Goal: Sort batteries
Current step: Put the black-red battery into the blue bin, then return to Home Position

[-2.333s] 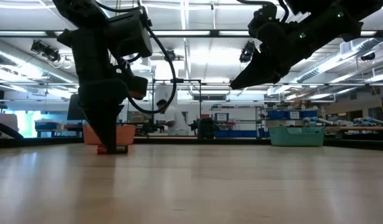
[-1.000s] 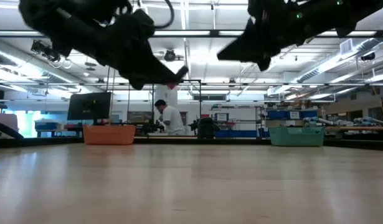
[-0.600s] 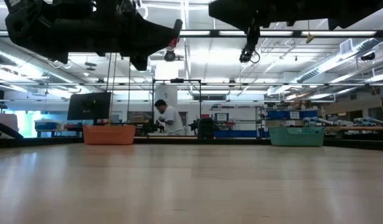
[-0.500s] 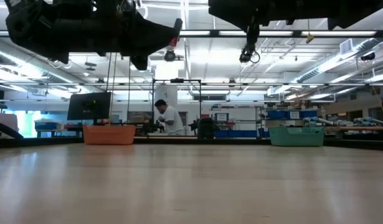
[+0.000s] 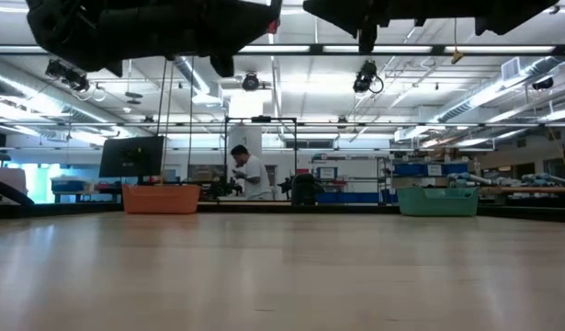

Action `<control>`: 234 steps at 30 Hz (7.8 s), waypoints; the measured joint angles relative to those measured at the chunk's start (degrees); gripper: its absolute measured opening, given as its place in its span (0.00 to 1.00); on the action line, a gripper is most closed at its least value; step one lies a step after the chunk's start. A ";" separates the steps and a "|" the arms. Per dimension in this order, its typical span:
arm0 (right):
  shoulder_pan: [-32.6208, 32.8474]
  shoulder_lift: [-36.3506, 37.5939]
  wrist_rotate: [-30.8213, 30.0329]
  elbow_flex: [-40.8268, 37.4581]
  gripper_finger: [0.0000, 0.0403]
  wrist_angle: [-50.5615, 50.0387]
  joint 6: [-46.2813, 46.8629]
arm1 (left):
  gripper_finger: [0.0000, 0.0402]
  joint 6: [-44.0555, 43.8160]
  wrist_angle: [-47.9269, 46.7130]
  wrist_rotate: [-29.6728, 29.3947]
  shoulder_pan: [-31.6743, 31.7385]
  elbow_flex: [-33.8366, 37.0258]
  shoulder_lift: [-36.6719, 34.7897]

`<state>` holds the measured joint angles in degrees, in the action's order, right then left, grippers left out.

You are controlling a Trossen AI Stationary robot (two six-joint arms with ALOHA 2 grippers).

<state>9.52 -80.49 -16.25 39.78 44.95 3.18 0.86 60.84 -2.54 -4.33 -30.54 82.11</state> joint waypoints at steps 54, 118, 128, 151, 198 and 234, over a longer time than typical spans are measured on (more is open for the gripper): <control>-2.41 -0.02 1.57 3.54 0.16 -2.25 -6.00 | 0.34 3.71 -11.34 -0.63 3.57 -11.52 3.45; -60.72 -11.27 -2.10 11.44 0.25 -71.61 12.66 | 0.35 13.95 -31.84 -18.14 4.14 -11.23 -6.79; -59.73 -6.16 -0.73 11.44 0.21 -72.32 6.90 | 0.14 13.45 -32.30 -9.70 7.13 -11.24 -6.67; -29.04 0.46 12.90 11.44 0.02 -50.36 -11.70 | 0.01 11.79 -16.49 -3.12 8.96 1.79 -10.02; -17.51 33.66 27.32 -30.03 0.02 -15.46 -10.21 | 0.02 7.68 -32.33 -2.00 12.20 21.55 -46.84; -17.40 62.22 24.21 -39.46 0.02 -30.25 -4.20 | 0.02 6.21 -57.26 -4.29 12.10 28.17 -82.17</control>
<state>-7.88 -18.27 7.97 0.32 14.70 -1.02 7.07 3.58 -6.83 7.77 -2.37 -0.06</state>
